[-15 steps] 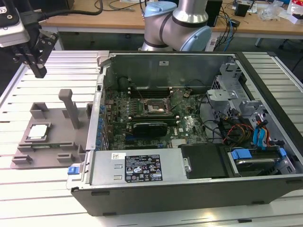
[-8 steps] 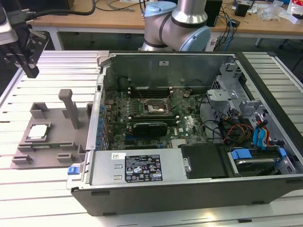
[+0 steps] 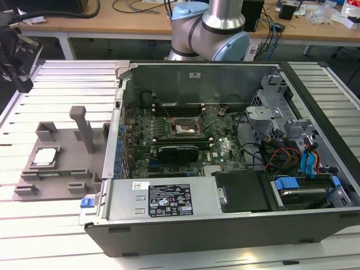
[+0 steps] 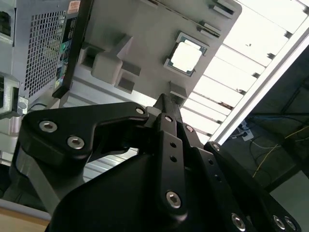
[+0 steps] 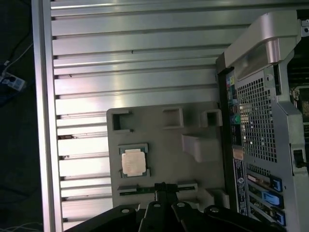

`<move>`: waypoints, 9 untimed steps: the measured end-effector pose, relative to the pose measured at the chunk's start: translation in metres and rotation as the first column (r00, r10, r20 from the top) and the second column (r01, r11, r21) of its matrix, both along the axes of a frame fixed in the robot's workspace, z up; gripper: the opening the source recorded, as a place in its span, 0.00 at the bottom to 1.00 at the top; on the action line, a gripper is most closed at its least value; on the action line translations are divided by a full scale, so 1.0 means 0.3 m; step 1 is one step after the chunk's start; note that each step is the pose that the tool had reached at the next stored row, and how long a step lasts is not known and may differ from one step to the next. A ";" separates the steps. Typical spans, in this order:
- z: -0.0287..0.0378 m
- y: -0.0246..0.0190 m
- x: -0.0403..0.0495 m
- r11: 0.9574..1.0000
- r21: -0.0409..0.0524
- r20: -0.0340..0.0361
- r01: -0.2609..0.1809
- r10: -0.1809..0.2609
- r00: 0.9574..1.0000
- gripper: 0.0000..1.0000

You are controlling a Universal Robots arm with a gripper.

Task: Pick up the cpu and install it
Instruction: 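Reach for the cpu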

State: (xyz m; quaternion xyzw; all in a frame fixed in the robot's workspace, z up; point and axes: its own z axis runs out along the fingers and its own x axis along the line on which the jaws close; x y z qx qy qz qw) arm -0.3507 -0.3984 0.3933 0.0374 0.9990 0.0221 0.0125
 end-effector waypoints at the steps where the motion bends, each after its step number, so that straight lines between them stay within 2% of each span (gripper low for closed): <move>1: 0.000 0.000 -0.009 1.000 0.000 0.000 0.000 0.000 1.000 0.11; 9: 0.000 0.000 -0.091 1.000 0.000 0.000 0.000 0.000 1.000 0.11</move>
